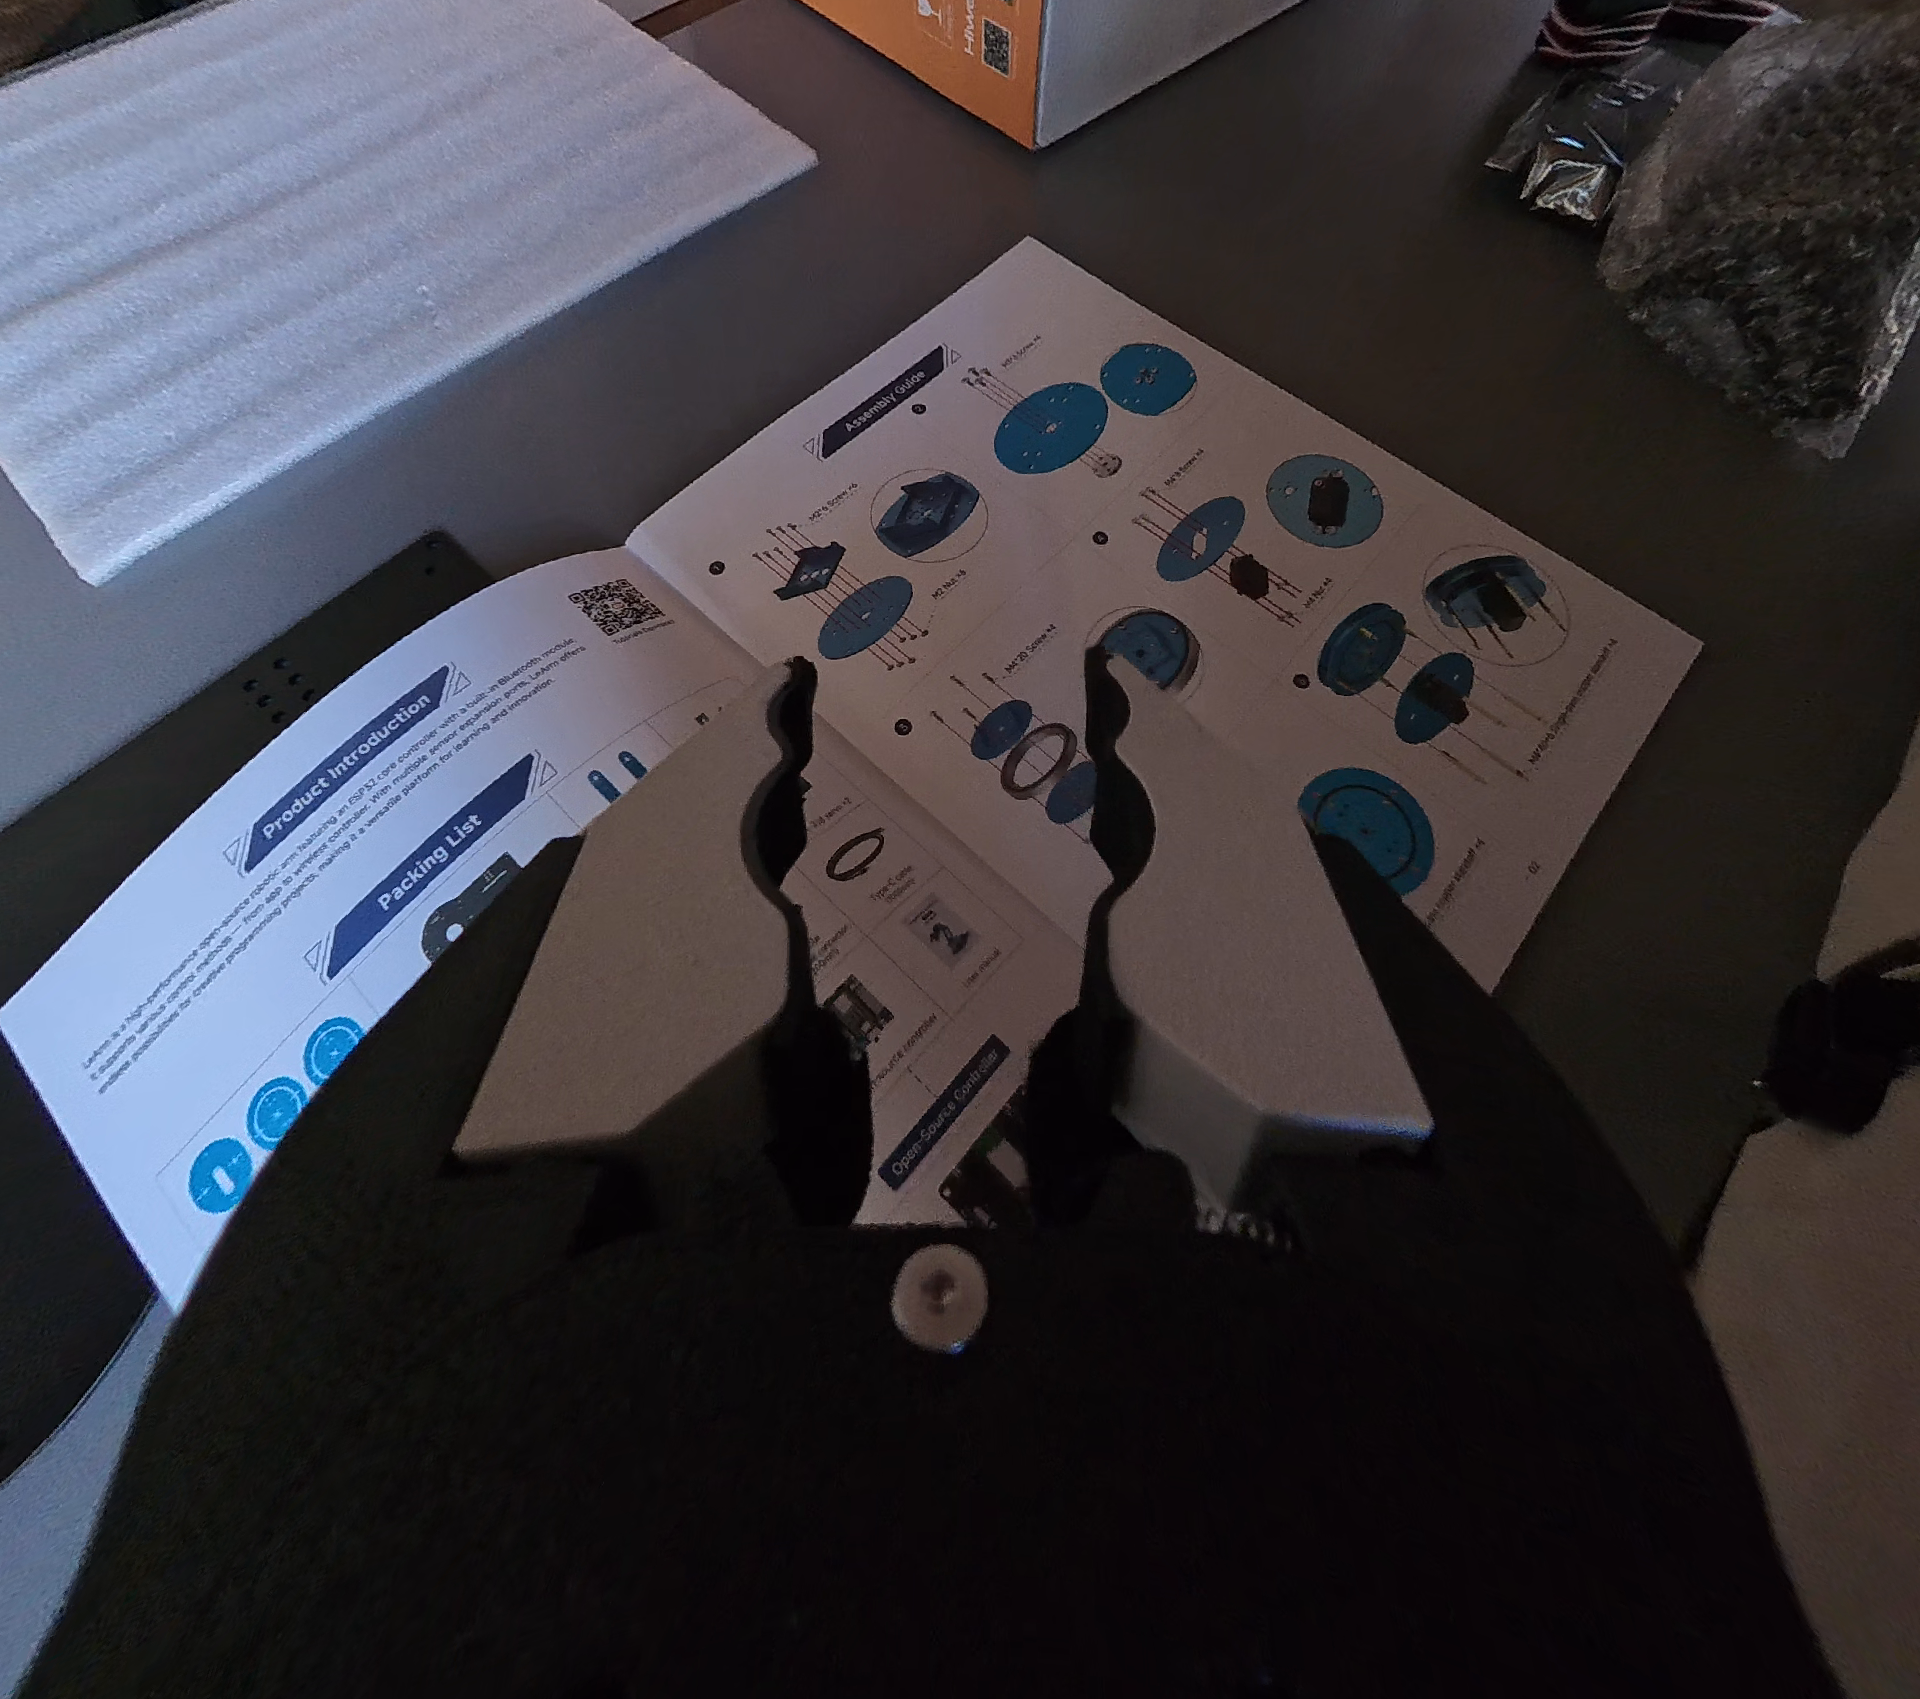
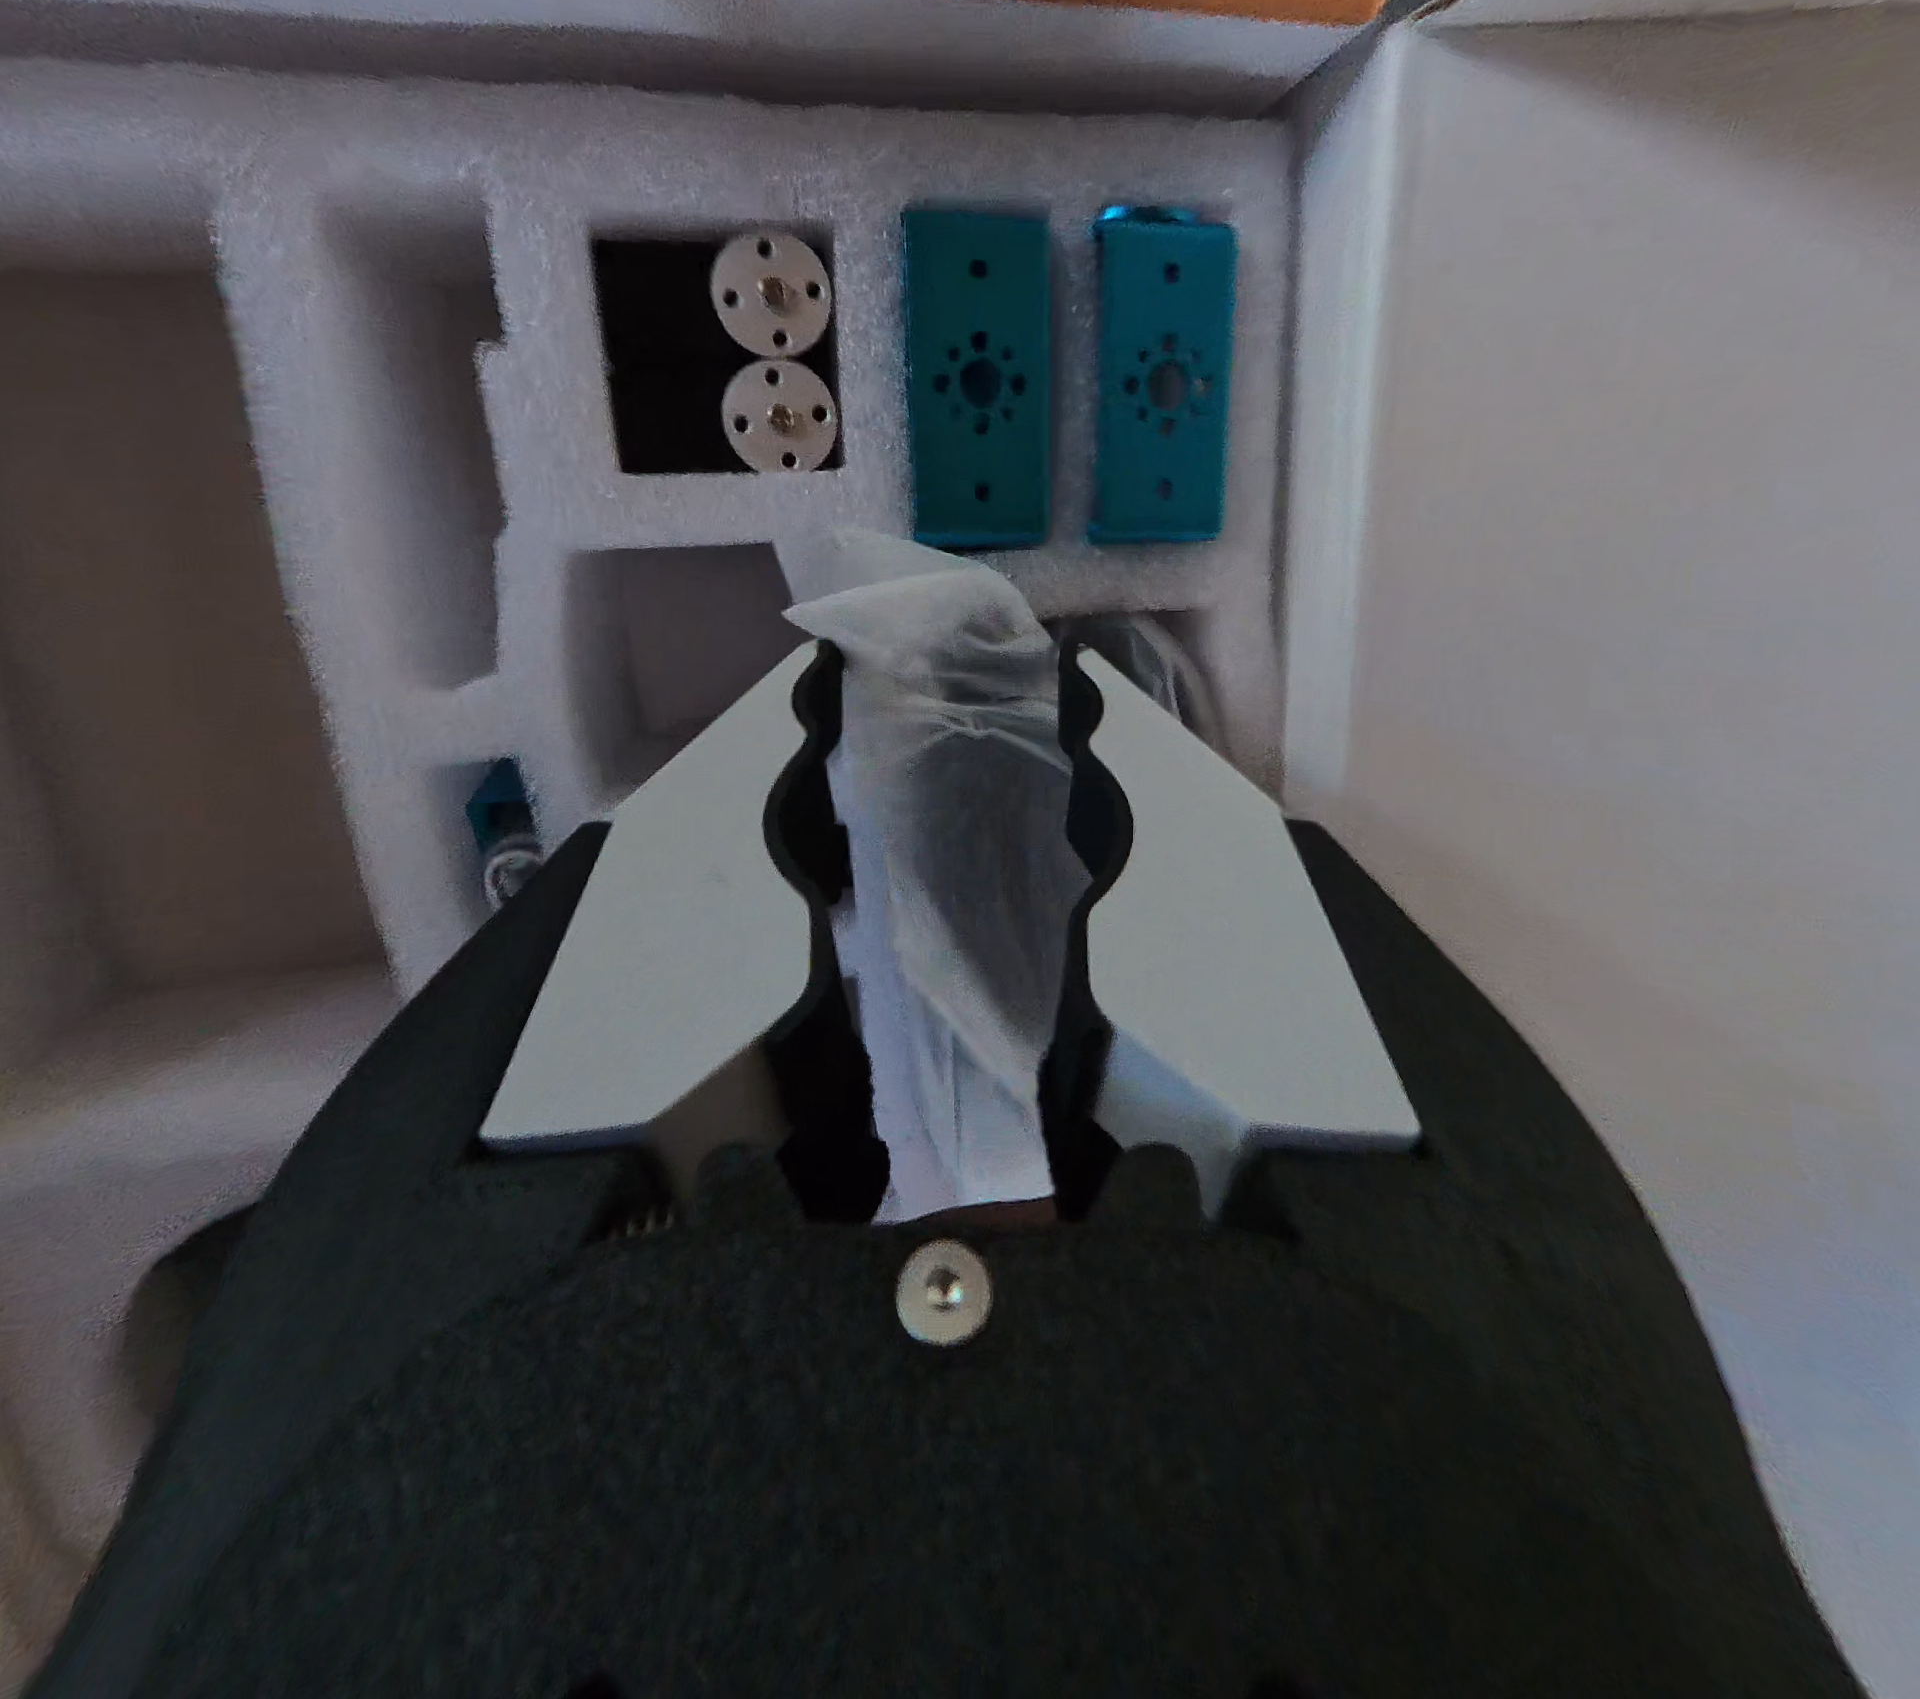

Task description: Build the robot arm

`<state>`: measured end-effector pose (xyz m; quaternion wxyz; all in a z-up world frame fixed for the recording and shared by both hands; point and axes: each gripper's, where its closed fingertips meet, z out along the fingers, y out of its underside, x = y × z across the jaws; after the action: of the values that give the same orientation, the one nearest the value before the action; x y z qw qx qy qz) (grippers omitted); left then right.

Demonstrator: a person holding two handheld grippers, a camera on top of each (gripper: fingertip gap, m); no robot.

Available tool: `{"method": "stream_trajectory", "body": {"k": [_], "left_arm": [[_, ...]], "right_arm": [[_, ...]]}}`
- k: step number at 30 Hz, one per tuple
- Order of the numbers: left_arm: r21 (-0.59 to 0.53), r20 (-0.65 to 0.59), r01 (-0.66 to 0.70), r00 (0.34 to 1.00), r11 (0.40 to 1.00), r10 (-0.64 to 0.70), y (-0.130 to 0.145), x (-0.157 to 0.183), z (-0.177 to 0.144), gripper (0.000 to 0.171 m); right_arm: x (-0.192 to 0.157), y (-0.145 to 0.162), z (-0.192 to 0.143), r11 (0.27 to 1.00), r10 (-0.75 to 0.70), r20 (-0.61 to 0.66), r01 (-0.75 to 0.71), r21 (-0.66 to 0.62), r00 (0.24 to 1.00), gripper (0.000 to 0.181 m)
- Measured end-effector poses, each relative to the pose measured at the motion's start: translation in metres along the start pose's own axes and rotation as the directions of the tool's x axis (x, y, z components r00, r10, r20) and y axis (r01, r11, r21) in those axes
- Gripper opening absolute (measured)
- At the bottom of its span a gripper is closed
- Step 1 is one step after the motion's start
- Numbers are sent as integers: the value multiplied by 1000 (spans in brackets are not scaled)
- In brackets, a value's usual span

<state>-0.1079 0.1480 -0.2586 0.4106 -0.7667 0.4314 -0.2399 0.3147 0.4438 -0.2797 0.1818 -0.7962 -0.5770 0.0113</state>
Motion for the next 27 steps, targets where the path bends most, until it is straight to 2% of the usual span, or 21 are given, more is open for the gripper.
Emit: {"method": "stream_trajectory", "body": {"k": [2, 4, 7, 11, 15, 18, 20, 22, 23, 25, 27], "left_arm": [[-10, -3, -21, 1000, 1000, 21, 0, 2, -2, 52], [-40, -5, -51, 999, 998, 51, -1, 3, -4, 52], [-77, -24, -78, 997, 994, 76, -18, 4, -11, 52], [-53, -157, -45, 987, 998, 36, -68, 14, -11, 52], [-26, -330, -56, 943, 998, 44, -122, 32, 13, 52], [41, -371, -153, 915, 987, 157, -165, 37, 50, 52], [101, -371, -228, 895, 968, 249, -195, 35, 86, 52], [146, -398, -220, 880, 965, 261, -226, 32, 130, 51], [141, -404, -204, 881, 969, 245, -238, 27, 156, 46], [104, -396, -198, 891, 975, 223, -256, 12, 214, 35], [62, -370, -228, 899, 972, 234, -266, -1, 275, 15]], "right_arm": [[0, 5, 13, 998, 17, 33, -15, -59, 999, 40], [-2, 7, 13, 994, 56, 80, -48, -96, 995, 31], [-2, 7, 11, 993, 45, 82, -36, -115, 996, 25], [-4, 7, 9, 995, 50, 82, -42, -92, 995, 23], [-3, 6, 8, 995, 99, 100, -96, -33, 990, 22], [-3, 7, 5, 992, 123, 112, -123, -9, 986, 22], [-2, 7, 3, 992, 124, 117, -125, 4, 985, 22], [0, 7, 0, 990, 138, 132, -142, 22, 982, 20], [2, 6, -3, 988, 141, 133, -147, 38, 981, 8], [7, 7, -7, 978, 185, 156, -198, 69, 970, 2], [9, 6, -6, 967, 220, 171, -238, 93, 960, 0]]}}
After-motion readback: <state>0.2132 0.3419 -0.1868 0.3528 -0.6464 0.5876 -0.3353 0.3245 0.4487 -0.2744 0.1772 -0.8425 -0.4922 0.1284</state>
